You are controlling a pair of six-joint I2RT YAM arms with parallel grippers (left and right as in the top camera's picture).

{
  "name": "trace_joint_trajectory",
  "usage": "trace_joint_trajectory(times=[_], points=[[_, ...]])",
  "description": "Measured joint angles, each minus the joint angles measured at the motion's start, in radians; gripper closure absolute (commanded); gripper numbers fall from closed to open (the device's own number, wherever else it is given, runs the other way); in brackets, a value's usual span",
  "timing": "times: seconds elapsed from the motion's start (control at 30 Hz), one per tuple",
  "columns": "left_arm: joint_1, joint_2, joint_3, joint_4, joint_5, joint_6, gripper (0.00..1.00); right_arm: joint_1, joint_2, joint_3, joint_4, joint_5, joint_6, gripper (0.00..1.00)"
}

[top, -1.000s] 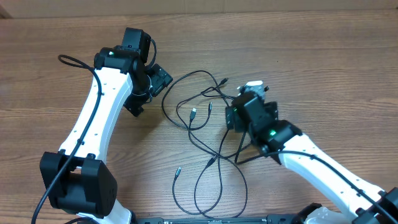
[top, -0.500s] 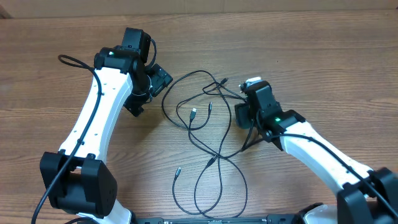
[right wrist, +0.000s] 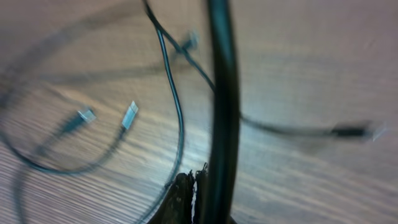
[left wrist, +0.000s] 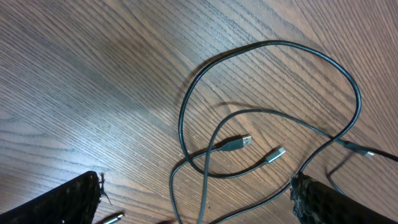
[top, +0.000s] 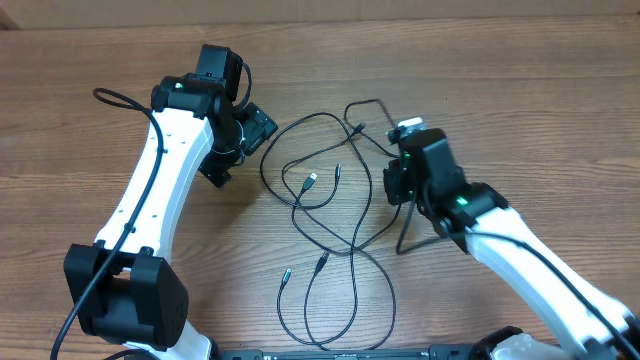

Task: Untangle cables
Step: 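Pull the held black cable far right, out of the pile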

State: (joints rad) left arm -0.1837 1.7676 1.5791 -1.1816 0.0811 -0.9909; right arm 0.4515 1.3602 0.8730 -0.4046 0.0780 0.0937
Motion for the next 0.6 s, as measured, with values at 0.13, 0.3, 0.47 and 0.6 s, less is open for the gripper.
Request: trace_joint_trajectory(times=[0.13,0.3,0.47,0.6], points=[[0.000,0.000,0.000,0.000,0.000,0.000,0.03,0.000,-0.183,0.005,-0.002,-0.013,0.008,0.96],[0.000,0.000,0.000,-0.002,0.000,0.000,0.03,0.000,-0.372,0.101,-0.016,-0.026,0.045,0.96],[0.000,0.000,0.000,-0.012,0.000,0.000,0.02,0.000,-0.447,0.292,-0.014,-0.021,0.043,0.96],[0.000,0.000,0.000,-0.025,0.000,0.000,0.00,0.000,-0.451,0.402,-0.008,0.021,0.017,0.96]])
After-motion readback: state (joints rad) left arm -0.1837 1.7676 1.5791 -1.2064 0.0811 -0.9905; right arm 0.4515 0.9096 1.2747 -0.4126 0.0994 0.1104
